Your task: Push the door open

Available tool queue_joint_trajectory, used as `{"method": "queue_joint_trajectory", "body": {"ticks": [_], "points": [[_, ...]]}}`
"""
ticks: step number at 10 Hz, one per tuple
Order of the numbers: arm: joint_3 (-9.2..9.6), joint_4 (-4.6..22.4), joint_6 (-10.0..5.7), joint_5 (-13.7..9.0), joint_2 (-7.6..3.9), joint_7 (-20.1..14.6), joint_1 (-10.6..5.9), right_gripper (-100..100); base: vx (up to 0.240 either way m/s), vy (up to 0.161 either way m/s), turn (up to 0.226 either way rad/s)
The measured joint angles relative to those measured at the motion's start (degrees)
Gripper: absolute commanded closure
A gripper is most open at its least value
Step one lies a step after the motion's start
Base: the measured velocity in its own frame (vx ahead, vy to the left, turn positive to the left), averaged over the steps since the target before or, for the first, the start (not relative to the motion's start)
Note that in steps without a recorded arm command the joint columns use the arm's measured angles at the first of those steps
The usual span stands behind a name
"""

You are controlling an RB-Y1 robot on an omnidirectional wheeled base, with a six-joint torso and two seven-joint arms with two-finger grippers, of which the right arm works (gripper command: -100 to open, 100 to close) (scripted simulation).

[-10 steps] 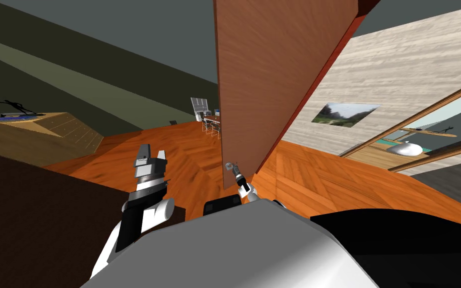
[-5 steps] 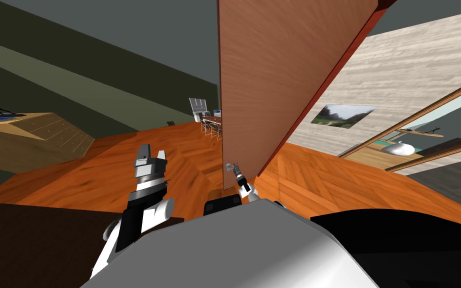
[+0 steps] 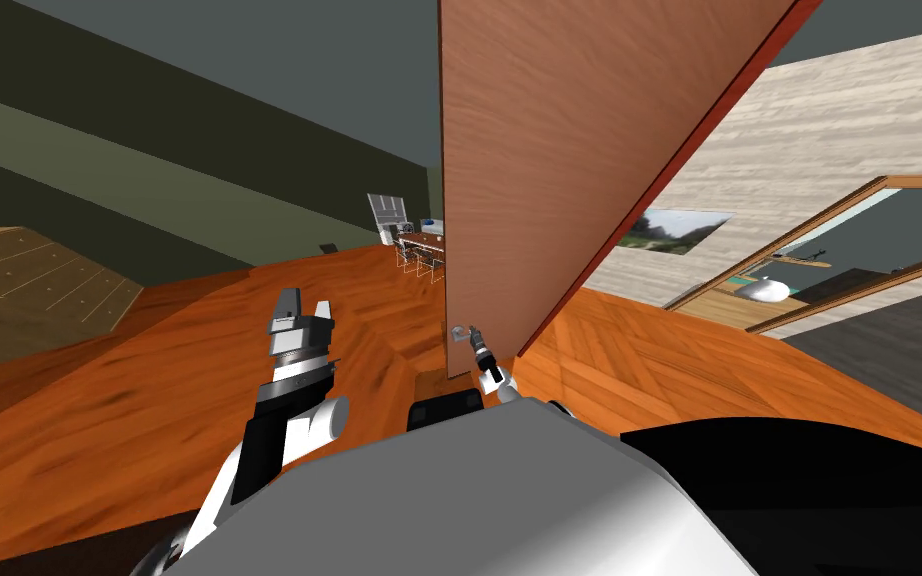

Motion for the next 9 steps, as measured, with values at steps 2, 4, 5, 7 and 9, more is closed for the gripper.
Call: {"method": "queue_joint_trajectory", "body": {"ticks": [2, 4, 5, 7, 9], "points": [[-1.31, 0.1, -0.04, -0.6, 0.34, 1.1, 0.16, 100, 0.199, 0.12, -0.144], [-2.48, -1.5, 0.87, -1.0, 0.87, 2.1, 0.92, 100, 0.19, 0.116, -0.122], [-3.16, -1.8, 1.2, -1.3, 1.14, 2.7, 0.86, 100, 0.181, 0.158, -0.134], [-4.64, -1.8, 0.87, -2.0, 1.32, 3.4, 0.97, 100, 0.163, 0.134, -0.117], [-6.04, -0.6, 0.32, -2.6, 1.74, 4.1, 0.47, 100, 0.157, 0.117, -0.087]]}}
